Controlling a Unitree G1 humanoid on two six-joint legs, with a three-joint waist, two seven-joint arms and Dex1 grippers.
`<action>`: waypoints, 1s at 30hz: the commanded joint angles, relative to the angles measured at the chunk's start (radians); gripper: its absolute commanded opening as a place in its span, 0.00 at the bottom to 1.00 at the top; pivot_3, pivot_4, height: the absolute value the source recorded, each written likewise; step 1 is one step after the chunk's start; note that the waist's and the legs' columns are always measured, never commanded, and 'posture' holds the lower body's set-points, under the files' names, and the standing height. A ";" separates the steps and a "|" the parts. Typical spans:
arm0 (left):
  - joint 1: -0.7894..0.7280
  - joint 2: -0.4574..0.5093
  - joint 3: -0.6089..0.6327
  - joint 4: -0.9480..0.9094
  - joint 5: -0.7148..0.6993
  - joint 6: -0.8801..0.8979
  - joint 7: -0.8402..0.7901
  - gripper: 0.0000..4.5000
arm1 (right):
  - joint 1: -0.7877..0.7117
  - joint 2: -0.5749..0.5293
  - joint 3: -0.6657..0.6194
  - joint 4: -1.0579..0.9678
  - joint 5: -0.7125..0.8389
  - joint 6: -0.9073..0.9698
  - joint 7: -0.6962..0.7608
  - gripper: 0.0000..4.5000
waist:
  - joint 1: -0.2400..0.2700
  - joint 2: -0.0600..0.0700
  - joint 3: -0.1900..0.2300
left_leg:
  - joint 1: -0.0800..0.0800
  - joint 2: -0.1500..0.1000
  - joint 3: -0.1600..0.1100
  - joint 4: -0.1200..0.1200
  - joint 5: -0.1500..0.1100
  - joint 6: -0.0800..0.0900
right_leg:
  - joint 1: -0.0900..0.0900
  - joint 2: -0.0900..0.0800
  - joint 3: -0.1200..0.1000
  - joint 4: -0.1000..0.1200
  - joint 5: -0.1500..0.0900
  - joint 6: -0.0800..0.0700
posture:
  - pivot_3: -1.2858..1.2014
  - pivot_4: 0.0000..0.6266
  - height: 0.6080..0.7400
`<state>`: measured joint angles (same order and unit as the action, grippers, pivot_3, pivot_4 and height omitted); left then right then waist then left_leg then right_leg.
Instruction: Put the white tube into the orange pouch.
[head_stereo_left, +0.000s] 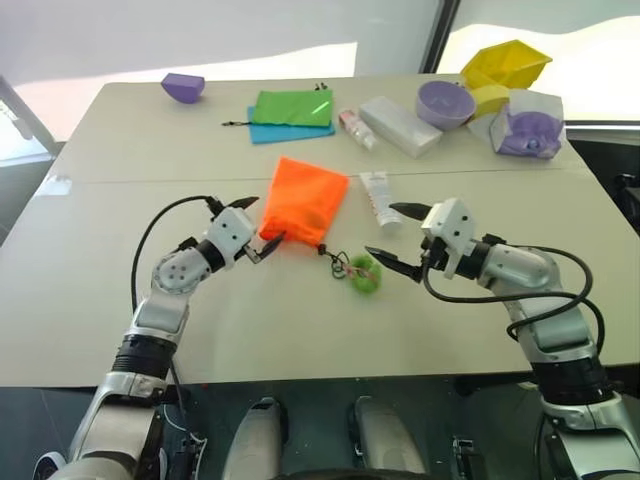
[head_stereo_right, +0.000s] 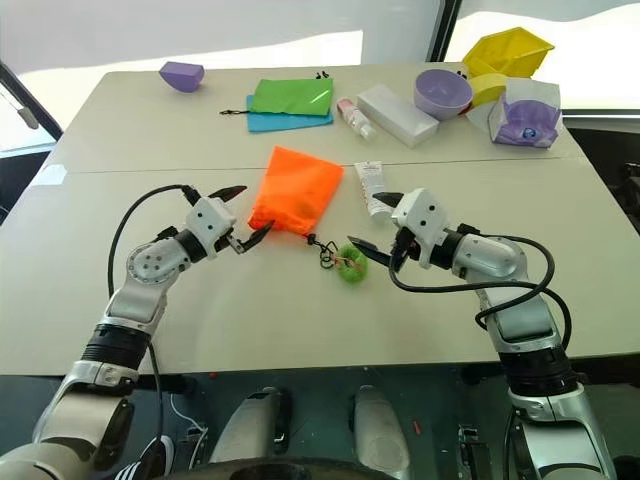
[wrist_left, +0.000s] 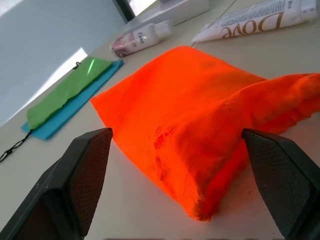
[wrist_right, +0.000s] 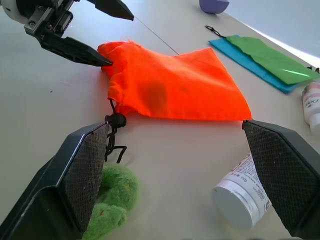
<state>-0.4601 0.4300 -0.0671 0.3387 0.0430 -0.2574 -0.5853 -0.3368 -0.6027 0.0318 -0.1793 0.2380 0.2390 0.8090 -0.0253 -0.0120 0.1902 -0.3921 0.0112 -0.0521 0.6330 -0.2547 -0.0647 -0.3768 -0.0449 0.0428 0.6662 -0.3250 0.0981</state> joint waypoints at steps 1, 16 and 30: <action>-0.032 0.002 0.014 0.018 0.039 -0.033 0.076 0.99 | 0.007 -0.005 -0.015 -0.047 0.008 0.007 -0.007 0.99 | 0.008 0.000 0.000 | 0.000 0.000 0.000 0.000 0.000 0.000 | 0.000 0.000 0.000 0.000 0.000 0.000 | 0.52 0.24 1.00; 0.009 -0.014 -0.003 0.007 0.035 0.016 0.078 0.35 | -0.017 -0.002 -0.017 -0.047 -0.007 0.025 -0.036 1.00 | 0.011 0.000 0.000 | 0.000 0.000 -0.001 0.001 0.000 0.000 | 0.000 0.000 -0.001 0.001 0.000 0.000 | 0.52 0.24 1.00; 0.087 0.081 -0.025 -0.096 0.117 -0.099 0.061 0.35 | -0.010 0.001 -0.013 -0.049 -0.014 0.026 -0.041 1.00 | 0.009 0.000 0.000 | 0.000 0.000 -0.002 0.001 0.000 0.000 | 0.000 0.001 -0.001 0.001 0.000 0.000 | 0.52 0.24 1.00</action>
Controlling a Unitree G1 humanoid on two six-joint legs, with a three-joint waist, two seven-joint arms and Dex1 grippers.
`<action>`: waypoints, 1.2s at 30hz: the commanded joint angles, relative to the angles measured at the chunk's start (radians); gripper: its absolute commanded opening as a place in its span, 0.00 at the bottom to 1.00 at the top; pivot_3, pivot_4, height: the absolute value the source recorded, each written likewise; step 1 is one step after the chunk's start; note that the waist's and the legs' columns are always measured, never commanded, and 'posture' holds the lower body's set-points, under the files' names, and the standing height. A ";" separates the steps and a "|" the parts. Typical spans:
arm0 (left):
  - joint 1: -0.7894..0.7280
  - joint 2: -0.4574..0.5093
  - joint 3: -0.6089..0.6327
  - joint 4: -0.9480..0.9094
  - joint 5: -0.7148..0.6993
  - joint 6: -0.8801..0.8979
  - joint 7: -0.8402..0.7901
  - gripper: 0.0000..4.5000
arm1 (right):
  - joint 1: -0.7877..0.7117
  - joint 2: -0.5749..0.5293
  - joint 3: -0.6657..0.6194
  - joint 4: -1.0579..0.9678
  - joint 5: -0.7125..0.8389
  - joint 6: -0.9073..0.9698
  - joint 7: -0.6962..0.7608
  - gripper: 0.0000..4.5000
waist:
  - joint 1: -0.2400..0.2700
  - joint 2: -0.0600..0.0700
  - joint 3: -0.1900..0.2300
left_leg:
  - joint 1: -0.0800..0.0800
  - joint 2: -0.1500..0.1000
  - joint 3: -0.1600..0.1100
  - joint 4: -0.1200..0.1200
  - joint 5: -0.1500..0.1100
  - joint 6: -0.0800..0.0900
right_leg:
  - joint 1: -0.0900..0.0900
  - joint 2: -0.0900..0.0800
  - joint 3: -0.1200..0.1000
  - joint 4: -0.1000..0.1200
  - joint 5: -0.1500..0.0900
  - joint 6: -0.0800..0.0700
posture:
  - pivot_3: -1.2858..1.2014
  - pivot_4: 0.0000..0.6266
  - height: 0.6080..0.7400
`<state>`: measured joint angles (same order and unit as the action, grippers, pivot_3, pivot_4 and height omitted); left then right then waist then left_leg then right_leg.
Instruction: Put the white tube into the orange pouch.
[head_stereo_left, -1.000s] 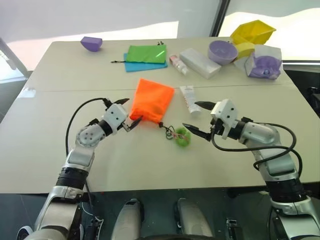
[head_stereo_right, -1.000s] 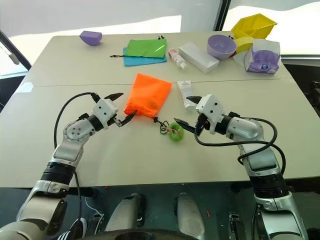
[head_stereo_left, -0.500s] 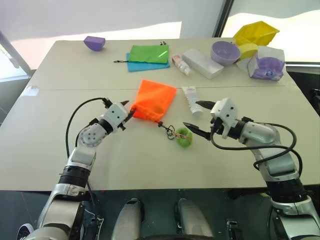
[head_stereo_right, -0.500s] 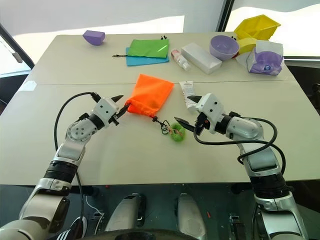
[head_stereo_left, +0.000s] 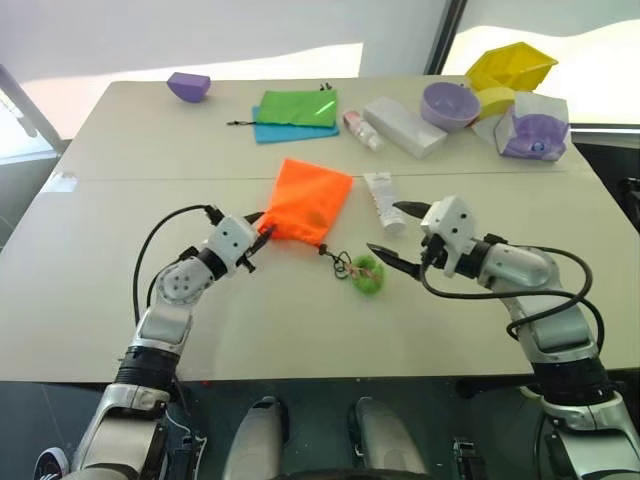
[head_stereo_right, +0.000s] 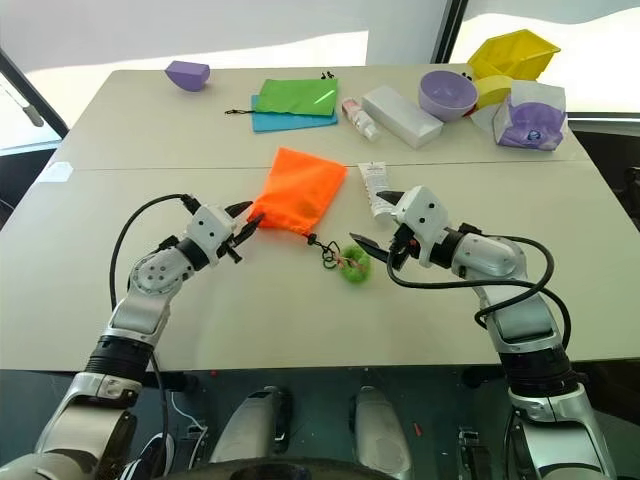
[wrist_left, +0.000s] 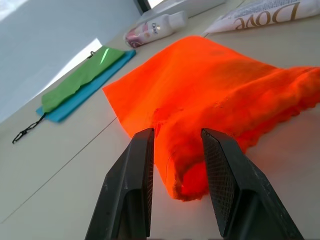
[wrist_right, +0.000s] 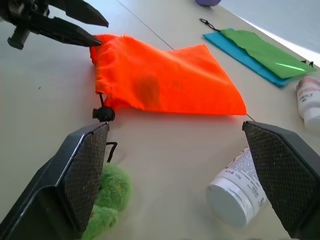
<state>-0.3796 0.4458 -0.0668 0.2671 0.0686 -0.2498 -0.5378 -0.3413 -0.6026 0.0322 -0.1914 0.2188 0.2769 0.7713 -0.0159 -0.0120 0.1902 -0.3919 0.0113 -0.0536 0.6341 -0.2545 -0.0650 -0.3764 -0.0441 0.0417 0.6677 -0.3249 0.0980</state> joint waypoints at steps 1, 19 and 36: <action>0.006 0.096 -0.040 -0.014 0.153 -0.155 0.041 0.35 | -0.006 0.000 -0.013 -0.037 0.006 -0.011 -0.003 1.00 | -0.001 0.000 0.000 | 0.000 0.000 0.000 0.000 0.000 0.000 | 0.000 0.000 0.000 0.000 0.000 0.000 | 0.52 0.24 1.00; -0.063 0.051 -0.127 0.122 0.396 -0.279 0.334 0.35 | -0.019 0.003 -0.010 -0.021 0.001 -0.021 -0.001 1.00 | 0.004 0.000 0.000 | 0.000 -0.001 0.000 0.002 0.000 0.000 | 0.001 -0.001 -0.001 0.001 0.000 0.000 | 0.52 0.24 1.00; -0.129 0.024 -0.119 0.192 0.405 -0.248 0.446 0.35 | -0.006 0.009 -0.008 -0.019 -0.003 -0.031 -0.002 1.00 | 0.003 0.000 0.000 | 0.000 -0.001 -0.001 0.003 0.000 0.000 | 0.001 0.000 -0.001 0.002 0.000 0.000 | 0.52 0.24 1.00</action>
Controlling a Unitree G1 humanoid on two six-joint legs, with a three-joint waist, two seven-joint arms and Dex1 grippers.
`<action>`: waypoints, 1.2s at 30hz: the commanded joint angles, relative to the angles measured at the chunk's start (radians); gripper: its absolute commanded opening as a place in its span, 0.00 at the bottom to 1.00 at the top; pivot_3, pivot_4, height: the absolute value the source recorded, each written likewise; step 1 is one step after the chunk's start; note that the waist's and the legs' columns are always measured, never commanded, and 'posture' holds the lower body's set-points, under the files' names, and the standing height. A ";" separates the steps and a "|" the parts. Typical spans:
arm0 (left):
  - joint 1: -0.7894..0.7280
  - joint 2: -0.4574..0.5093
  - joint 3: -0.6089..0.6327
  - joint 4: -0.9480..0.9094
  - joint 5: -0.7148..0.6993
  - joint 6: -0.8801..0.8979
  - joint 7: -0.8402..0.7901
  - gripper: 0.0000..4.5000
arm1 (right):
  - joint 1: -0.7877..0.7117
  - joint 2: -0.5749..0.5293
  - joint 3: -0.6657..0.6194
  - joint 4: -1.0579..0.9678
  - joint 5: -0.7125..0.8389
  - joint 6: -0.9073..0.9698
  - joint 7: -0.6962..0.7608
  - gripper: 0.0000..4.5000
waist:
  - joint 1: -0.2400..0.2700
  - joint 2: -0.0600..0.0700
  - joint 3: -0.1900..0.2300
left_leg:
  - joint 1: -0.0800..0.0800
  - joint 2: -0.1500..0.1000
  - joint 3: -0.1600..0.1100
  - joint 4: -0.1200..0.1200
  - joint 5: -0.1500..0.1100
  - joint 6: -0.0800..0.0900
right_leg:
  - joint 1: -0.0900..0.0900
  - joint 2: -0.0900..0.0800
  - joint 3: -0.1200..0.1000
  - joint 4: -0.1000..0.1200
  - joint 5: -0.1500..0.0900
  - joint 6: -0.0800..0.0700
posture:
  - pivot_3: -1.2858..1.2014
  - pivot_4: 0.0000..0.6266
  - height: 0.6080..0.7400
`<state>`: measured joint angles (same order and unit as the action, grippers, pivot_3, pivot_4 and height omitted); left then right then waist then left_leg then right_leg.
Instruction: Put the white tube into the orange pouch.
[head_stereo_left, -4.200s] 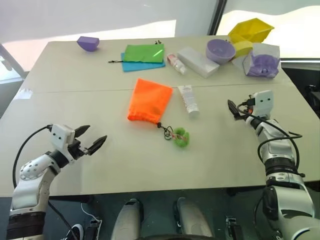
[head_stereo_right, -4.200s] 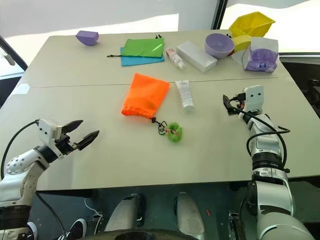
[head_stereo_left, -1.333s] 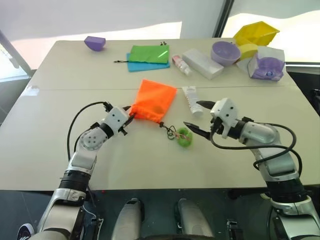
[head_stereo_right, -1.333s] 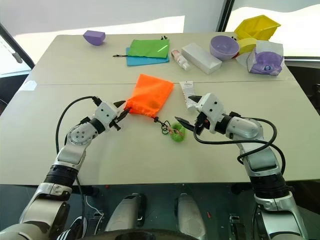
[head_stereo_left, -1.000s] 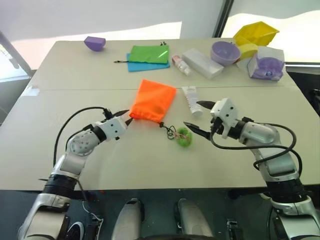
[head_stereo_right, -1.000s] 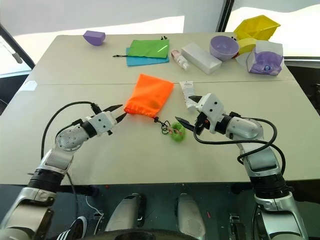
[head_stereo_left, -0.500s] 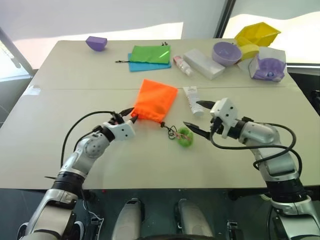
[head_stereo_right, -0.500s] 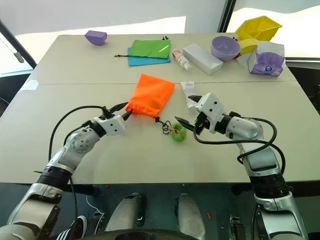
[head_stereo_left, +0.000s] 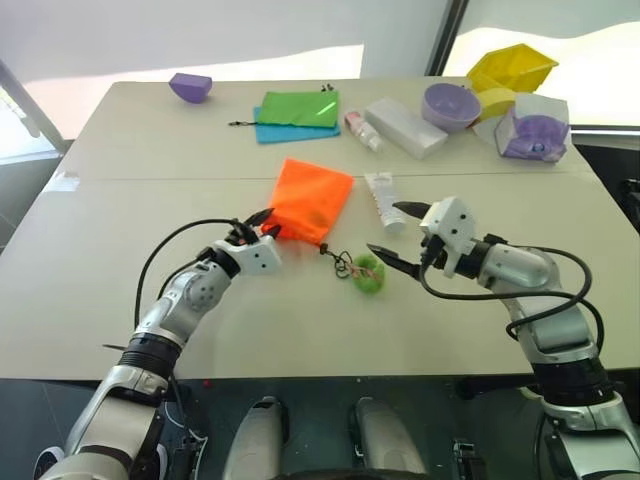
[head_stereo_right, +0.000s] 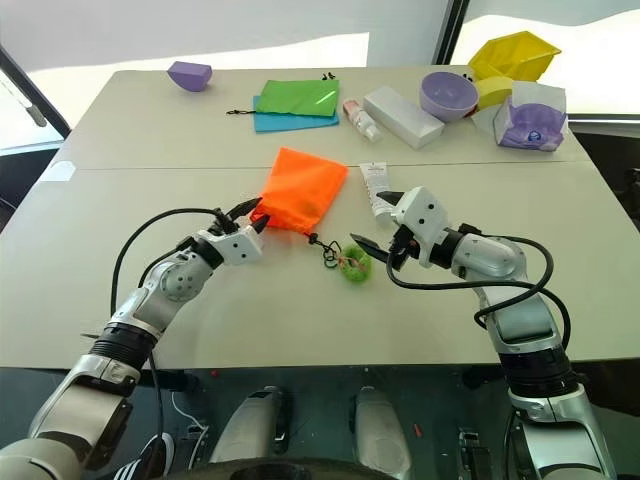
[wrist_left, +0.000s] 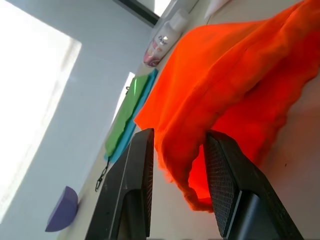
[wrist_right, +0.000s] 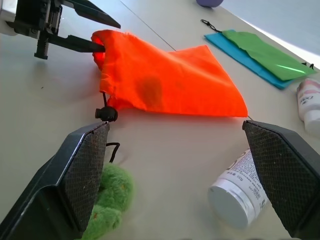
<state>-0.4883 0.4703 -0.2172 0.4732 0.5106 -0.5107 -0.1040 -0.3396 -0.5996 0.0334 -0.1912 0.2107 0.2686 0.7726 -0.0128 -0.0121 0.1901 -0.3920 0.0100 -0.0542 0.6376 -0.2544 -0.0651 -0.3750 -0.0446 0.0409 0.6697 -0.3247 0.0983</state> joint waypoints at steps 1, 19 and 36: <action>-0.018 -0.011 0.042 -0.009 -0.063 0.038 -0.002 0.35 | -0.008 0.007 -0.010 -0.017 0.004 -0.024 -0.003 1.00 | 0.000 0.000 0.000 | 0.000 0.000 0.000 0.000 0.000 0.000 | 0.000 0.000 0.000 0.000 0.000 0.000 | 0.52 0.24 1.00; -0.027 -0.042 0.038 0.039 -0.141 0.093 -0.074 0.35 | -0.013 0.021 -0.007 0.002 -0.014 -0.043 -0.010 1.00 | -0.001 0.000 0.000 | 0.000 0.000 -0.001 0.010 0.000 0.000 | 0.002 0.000 0.000 0.007 0.001 0.002 | 0.52 0.24 1.00; 0.041 -0.028 0.039 -0.062 -0.188 0.103 -0.151 0.01 | -0.027 0.019 -0.008 0.016 -0.020 -0.047 -0.009 1.00 | -0.001 0.000 0.000 | 0.000 -0.001 -0.001 0.010 0.000 0.000 | 0.002 0.000 0.000 0.007 0.001 0.002 | 0.52 0.24 1.00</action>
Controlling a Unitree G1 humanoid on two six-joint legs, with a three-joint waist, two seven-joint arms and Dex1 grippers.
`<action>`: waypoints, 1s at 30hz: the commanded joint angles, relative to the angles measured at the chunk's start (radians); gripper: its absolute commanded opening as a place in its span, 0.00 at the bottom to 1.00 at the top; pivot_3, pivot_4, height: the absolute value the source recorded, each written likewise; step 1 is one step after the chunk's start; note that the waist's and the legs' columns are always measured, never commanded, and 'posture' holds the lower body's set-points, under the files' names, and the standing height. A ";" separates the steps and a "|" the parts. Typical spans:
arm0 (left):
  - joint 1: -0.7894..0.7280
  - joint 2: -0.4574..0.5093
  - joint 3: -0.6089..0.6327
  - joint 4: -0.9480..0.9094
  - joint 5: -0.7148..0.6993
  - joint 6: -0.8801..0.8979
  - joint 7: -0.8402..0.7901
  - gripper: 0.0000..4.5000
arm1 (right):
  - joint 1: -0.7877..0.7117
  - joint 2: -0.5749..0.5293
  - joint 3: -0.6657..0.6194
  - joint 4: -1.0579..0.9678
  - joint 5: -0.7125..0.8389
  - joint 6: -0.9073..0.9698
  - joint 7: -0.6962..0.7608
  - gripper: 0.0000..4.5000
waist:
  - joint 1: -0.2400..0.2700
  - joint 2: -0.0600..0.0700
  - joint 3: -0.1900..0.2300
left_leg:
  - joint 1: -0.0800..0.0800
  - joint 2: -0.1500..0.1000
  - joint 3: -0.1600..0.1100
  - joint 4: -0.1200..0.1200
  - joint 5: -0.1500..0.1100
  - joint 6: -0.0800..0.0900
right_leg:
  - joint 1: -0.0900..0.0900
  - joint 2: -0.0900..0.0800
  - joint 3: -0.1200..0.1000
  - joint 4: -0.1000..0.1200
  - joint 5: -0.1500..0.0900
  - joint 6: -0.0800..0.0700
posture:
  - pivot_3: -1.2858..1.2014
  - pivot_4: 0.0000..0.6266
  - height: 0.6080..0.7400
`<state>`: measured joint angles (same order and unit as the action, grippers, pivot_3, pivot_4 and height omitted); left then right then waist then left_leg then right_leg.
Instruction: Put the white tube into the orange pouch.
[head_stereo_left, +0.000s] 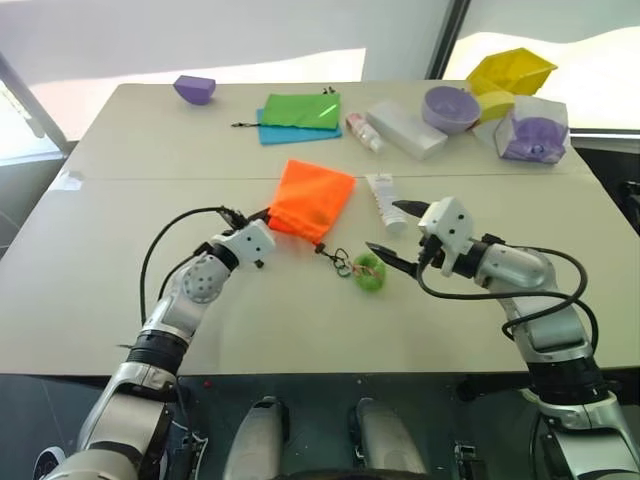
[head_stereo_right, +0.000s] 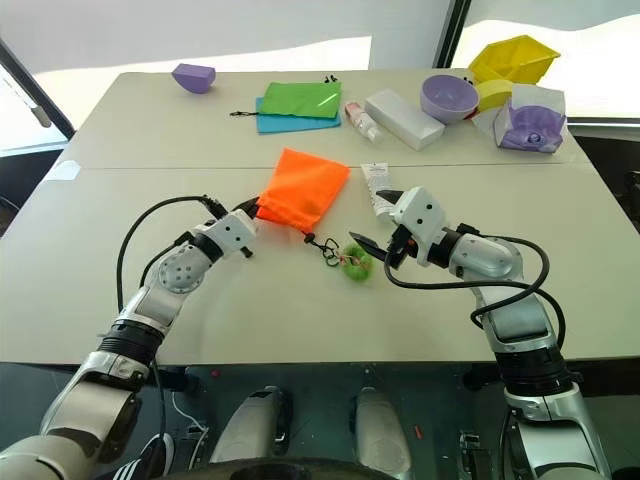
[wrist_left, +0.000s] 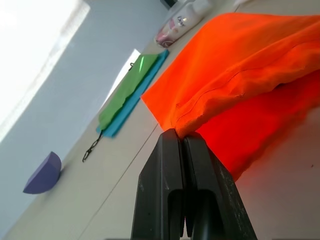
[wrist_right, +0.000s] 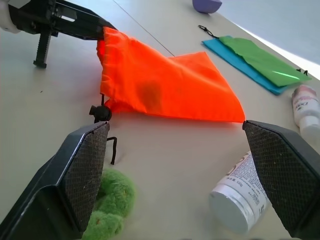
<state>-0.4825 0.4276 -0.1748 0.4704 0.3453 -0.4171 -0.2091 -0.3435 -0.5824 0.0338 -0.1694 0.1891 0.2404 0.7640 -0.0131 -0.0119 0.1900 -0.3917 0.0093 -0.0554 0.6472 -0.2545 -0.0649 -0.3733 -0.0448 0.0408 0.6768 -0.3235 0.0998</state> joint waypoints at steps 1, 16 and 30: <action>0.048 0.019 -0.001 -0.084 -0.040 0.016 -0.070 0.01 | -0.025 0.002 -0.008 -0.003 0.001 -0.021 0.000 1.00 | -0.001 0.000 0.000 | 0.000 0.000 0.000 0.000 0.000 0.000 | 0.000 0.000 0.000 0.000 0.000 0.000 | 0.52 0.24 1.00; 0.206 0.073 0.031 -0.407 -0.102 0.183 -0.212 0.01 | -0.020 0.006 -0.002 0.008 -0.001 -0.033 0.002 1.00 | -0.002 0.000 0.000 | 0.000 0.002 0.000 0.000 0.000 0.000 | 0.000 0.000 0.001 0.000 0.000 0.000 | 0.52 0.24 1.00; 0.188 0.029 0.000 -0.456 -0.050 0.245 -0.172 0.01 | -0.147 0.166 -0.032 0.083 -0.050 0.258 -0.276 1.00 | -0.005 0.000 0.000 | 0.000 0.002 0.000 0.000 0.000 0.000 | -0.001 0.002 0.001 0.000 0.001 -0.001 | 0.52 0.24 1.00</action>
<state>-0.2868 0.4574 -0.1787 0.0210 0.2881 -0.1471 -0.3938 -0.4684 -0.4355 0.0291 -0.0459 0.1230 0.4169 0.5398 -0.0178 -0.0118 0.1901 -0.3917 0.0118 -0.0554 0.6464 -0.2544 -0.0647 -0.3746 -0.0427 0.0419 0.6768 -0.3227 0.0983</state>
